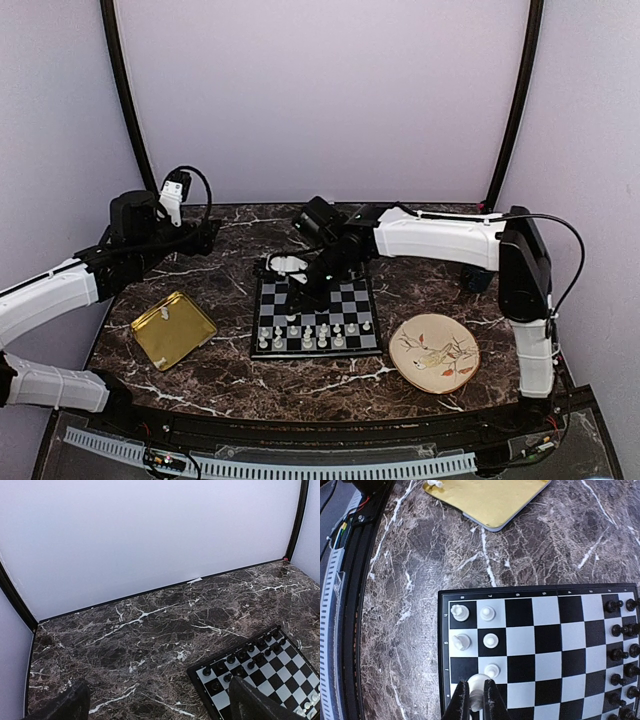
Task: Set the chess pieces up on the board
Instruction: Place the bishop on c1.
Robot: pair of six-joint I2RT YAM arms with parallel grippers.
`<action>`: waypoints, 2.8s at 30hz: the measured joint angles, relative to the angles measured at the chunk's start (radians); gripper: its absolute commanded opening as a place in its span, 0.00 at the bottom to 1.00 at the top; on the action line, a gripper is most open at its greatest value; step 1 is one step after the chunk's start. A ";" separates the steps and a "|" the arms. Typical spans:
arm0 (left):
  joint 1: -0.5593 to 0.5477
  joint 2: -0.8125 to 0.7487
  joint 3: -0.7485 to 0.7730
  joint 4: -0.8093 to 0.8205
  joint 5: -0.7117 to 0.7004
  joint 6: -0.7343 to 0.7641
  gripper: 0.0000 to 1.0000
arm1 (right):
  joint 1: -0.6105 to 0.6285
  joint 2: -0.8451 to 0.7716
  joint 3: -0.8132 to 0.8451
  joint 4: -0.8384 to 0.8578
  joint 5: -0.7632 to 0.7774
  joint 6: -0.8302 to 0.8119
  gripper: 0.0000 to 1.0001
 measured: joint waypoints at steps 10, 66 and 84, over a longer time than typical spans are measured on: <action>0.005 -0.022 -0.050 0.086 -0.136 -0.019 0.99 | 0.053 0.053 0.013 -0.022 0.043 -0.036 0.06; 0.009 -0.061 -0.100 0.161 -0.185 0.167 0.93 | 0.074 0.118 0.003 -0.038 0.070 -0.081 0.15; 0.009 -0.033 -0.095 0.140 -0.188 0.160 0.98 | 0.074 0.121 0.008 -0.044 0.084 -0.072 0.29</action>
